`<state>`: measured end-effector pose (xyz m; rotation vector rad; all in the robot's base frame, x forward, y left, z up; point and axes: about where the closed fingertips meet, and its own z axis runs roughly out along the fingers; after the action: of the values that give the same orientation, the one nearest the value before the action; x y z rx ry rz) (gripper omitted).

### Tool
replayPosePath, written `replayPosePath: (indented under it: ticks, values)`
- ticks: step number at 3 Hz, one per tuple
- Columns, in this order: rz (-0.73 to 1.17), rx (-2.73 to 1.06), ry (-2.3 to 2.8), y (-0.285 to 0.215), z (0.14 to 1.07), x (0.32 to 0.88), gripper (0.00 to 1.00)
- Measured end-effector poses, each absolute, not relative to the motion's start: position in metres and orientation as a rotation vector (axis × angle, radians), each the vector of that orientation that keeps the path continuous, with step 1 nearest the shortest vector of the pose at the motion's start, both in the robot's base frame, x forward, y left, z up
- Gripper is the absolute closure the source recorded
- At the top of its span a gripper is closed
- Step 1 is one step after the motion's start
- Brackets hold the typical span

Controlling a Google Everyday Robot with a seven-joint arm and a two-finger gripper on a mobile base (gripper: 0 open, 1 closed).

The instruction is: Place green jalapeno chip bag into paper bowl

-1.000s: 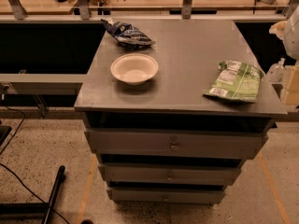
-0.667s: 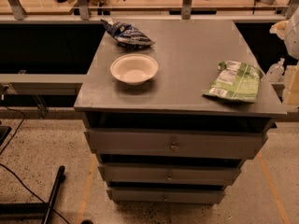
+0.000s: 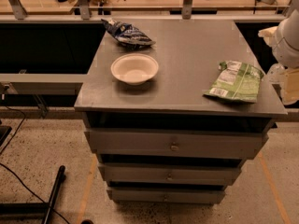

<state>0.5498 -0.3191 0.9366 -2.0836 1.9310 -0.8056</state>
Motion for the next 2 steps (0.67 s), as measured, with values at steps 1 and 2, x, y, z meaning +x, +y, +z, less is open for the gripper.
replayPosePath:
  ticks: [1, 2]
  values:
    - [-0.802, -2.156, 1.837, -0.3474, 0.9163, 0.5683, 0.00]
    - [-0.774, -2.189, 1.797, -0.3432, 0.9119, 0.5692, 0.00]
